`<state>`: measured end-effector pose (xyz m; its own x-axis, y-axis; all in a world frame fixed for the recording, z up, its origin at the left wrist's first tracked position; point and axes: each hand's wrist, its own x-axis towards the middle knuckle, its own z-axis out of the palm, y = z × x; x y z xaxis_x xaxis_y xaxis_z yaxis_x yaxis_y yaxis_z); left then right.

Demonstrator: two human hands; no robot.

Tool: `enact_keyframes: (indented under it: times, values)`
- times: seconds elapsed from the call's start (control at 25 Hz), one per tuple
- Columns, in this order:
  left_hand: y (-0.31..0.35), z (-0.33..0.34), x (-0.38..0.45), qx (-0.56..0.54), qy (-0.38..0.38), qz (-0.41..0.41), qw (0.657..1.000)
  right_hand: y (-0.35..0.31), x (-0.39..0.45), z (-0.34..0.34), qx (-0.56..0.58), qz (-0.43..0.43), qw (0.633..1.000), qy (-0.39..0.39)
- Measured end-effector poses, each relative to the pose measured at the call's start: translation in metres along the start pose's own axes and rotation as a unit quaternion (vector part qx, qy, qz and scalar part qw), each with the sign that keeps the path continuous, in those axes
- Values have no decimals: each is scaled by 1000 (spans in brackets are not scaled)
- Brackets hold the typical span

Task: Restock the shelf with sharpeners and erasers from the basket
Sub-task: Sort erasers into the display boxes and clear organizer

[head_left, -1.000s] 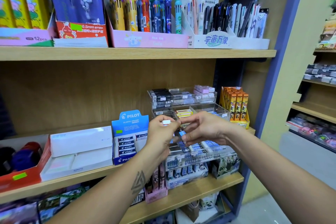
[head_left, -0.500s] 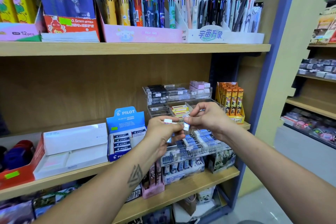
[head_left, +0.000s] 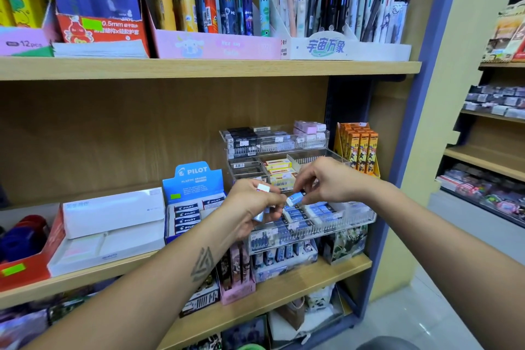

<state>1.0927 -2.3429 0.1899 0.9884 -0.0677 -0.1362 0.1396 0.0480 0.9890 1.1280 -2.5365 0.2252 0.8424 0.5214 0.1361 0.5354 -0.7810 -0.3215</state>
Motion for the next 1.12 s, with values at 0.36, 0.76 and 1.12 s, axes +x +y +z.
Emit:
enact_keyframes:
  times: [0.36, 0.76, 1.12]
  values:
    - [-10, -2, -6, 5, 7, 53, 999, -22, 21, -3, -113, 71, 968, -214]
    - [-11, -2, -5, 1, 4, 47, 999, -36, 23, 10, -200, 98, 942, -251]
    - [-10, -4, -5, -16, 5, 53, 998, -42, 23, 21, -265, 101, 928, -243]
